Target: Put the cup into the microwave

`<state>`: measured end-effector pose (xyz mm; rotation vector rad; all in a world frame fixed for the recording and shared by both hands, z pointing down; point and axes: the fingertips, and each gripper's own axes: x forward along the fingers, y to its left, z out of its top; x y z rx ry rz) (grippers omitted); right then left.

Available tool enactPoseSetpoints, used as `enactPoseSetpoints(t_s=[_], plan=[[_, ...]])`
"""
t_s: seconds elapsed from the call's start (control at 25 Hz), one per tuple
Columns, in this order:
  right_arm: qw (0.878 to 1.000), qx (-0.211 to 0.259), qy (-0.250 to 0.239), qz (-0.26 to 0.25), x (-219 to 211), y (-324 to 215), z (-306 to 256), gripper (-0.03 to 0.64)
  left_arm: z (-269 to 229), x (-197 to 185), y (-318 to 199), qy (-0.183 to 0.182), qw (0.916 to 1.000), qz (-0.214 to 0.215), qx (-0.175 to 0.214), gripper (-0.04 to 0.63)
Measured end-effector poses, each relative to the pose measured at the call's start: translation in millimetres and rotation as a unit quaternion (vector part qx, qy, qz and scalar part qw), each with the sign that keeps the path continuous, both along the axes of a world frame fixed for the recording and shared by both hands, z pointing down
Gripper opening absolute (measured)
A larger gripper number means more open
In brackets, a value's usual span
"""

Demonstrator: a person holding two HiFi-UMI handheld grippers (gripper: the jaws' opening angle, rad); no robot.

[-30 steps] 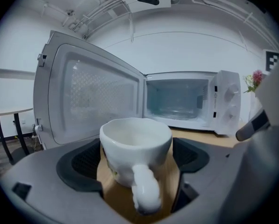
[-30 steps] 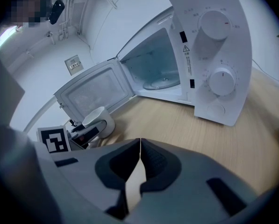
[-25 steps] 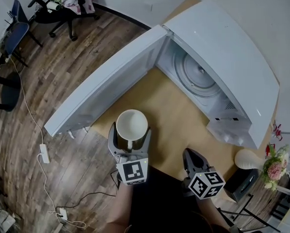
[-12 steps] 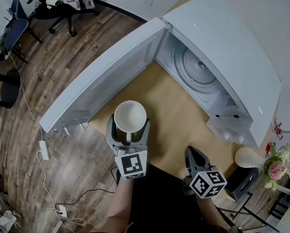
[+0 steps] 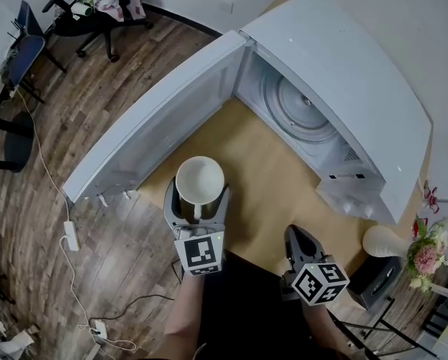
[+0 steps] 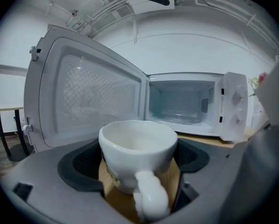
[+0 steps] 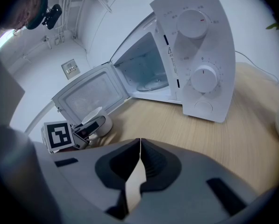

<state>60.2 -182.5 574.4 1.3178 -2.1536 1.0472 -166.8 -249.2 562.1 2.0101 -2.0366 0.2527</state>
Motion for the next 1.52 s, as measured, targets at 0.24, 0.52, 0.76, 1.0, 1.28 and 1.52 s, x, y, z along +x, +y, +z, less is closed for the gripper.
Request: enactPoseSetpoints(t_s=[0.24, 0.52, 0.76, 1.0, 1.28, 1.52], plan=[[1.0, 0.0, 0.0, 0.004, 5, 1, 0, -0.006, -4, 5, -3, 0.002, 0.9999, 0.015, -0.002, 0.454], [1.0, 0.009, -0.005, 0.013, 8, -4, -3, -0.006, -12, 15, -8, -0.004, 0.9991, 0.042, 0.001, 0.454], [1.0, 0.016, -0.009, 0.024, 10, -6, -7, -0.006, -25, 26, -15, -0.008, 0.9974, 0.071, 0.006, 0.454], [0.999, 0.025, -0.015, 0.036, 10, -6, -12, -0.006, -41, 43, -22, -0.01, 0.9938, 0.11, 0.016, 0.454], [0.998, 0.034, -0.019, 0.046, 8, -6, -16, -0.006, -59, 62, -37, 0.001, 0.9887, 0.147, 0.03, 0.454], [0.997, 0.044, -0.021, 0.053, 12, -7, -22, -0.006, -73, 80, -52, 0.001, 0.9839, 0.174, 0.042, 0.454]])
